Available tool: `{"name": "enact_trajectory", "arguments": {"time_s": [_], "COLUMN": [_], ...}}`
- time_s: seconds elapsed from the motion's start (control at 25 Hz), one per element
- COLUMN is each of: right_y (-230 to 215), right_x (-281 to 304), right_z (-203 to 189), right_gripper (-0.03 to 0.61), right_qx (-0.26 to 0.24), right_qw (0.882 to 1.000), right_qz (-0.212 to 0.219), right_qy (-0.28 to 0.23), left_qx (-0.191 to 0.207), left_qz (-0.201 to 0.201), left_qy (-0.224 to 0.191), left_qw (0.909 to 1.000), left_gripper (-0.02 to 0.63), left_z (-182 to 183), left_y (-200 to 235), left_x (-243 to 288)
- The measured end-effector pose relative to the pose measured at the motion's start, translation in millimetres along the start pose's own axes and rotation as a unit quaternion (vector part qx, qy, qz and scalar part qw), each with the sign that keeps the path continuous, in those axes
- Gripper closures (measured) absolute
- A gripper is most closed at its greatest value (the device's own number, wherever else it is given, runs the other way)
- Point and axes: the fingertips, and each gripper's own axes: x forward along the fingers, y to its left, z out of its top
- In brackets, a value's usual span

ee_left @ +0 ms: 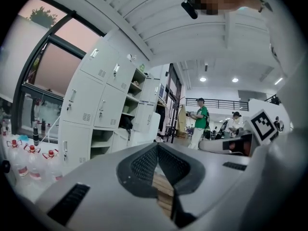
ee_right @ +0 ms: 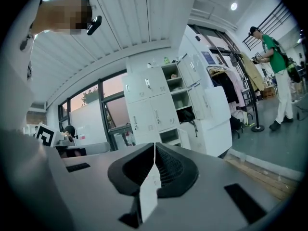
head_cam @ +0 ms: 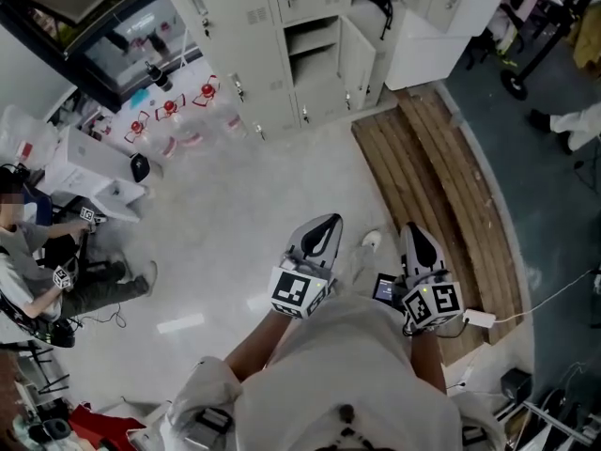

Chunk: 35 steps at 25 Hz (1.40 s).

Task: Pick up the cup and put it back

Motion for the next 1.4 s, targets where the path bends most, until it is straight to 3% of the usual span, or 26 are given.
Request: {"name": "enact_trajectory", "arguments": {"time_s": [0.4,0.88,1.2,1.4], "right_y": [-42,-137,-202,-240], "right_x": [97,211,241,258], "right_z": [19,69,90,97], "right_gripper": [0.552,0.552,0.551,0.551], "right_qx": [0.004,0.006,0.021,0.021], "right_qw": [0.998,0.988,0.991,0.994], "right_qz": [0.059,0.152,0.132,0.099], "right_qy": [0.004,0.027,0.021,0.027], "left_qx": [0.007,0.013,0.025,0.027], "left_qz": [0.045,0.106,0.11,0.086], "left_qy": [-0.002,-0.031,-0.034,-0.033], "left_qw": [0.9989,0.9938,0.993,0.9954], "left_gripper": [0.604,0.604,0.604,0.604], "left_z": [15,52,67,71], "left_y": [42,65,80,93], "left_x": [76,235,306,359]}}
